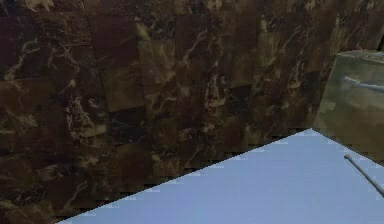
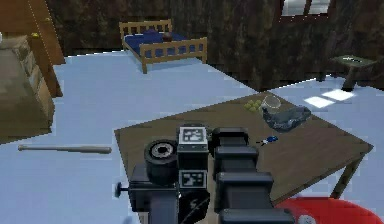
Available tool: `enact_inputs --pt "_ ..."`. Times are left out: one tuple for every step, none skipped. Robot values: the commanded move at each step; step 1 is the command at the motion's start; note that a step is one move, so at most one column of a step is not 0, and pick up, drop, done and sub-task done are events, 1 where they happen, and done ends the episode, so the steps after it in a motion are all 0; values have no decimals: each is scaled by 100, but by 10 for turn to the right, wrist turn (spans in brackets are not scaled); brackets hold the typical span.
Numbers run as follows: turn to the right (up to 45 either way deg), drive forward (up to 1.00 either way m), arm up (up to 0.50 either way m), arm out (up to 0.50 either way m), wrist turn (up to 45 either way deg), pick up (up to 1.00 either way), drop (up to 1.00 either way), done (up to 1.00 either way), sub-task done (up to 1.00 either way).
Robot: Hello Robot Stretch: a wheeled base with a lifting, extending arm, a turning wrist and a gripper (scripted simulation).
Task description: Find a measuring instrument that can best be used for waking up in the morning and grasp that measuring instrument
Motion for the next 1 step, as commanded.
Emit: enact_inputs --pt "0 0 0 0 450 0 0 0 0"
